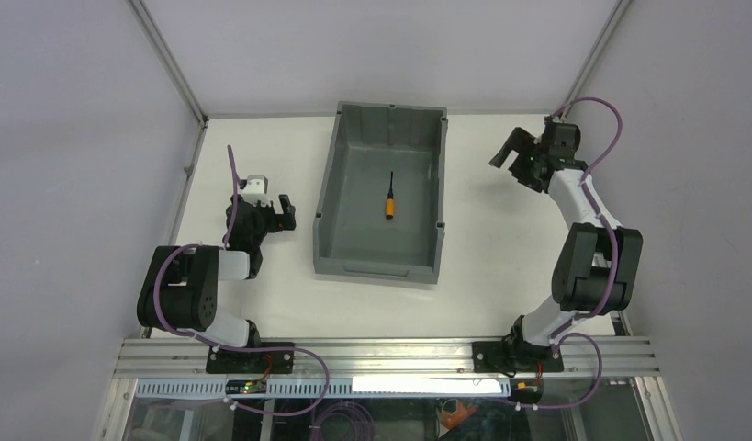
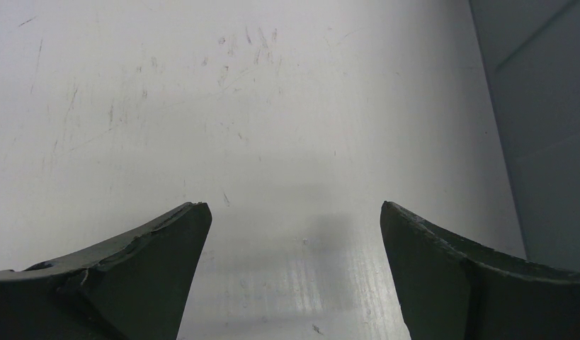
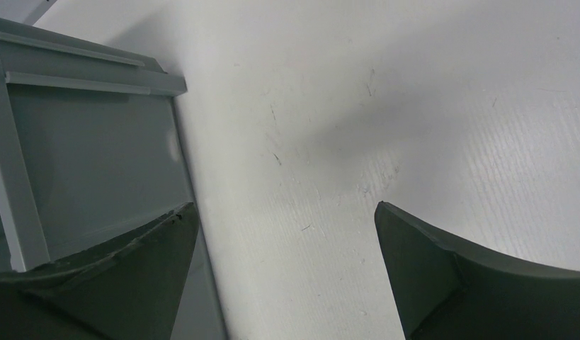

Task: Put the screwdriver in the bin
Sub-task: Reset both arms

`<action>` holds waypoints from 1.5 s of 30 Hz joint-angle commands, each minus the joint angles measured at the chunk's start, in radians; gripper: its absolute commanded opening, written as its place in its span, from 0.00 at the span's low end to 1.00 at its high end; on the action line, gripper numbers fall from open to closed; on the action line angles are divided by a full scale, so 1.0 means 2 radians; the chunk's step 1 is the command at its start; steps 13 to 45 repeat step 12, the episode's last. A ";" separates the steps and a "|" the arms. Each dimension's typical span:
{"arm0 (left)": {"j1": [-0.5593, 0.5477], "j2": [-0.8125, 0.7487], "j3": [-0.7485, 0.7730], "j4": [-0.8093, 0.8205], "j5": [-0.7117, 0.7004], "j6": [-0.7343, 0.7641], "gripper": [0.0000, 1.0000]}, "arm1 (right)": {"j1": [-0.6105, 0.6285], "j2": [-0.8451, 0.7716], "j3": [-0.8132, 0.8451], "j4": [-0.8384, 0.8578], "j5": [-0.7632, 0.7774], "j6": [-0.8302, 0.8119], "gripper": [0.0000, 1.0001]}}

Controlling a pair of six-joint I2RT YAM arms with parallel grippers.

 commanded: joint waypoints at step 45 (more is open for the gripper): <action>0.004 -0.001 0.007 0.038 0.012 0.006 0.99 | -0.004 0.013 0.004 0.037 -0.019 -0.012 0.99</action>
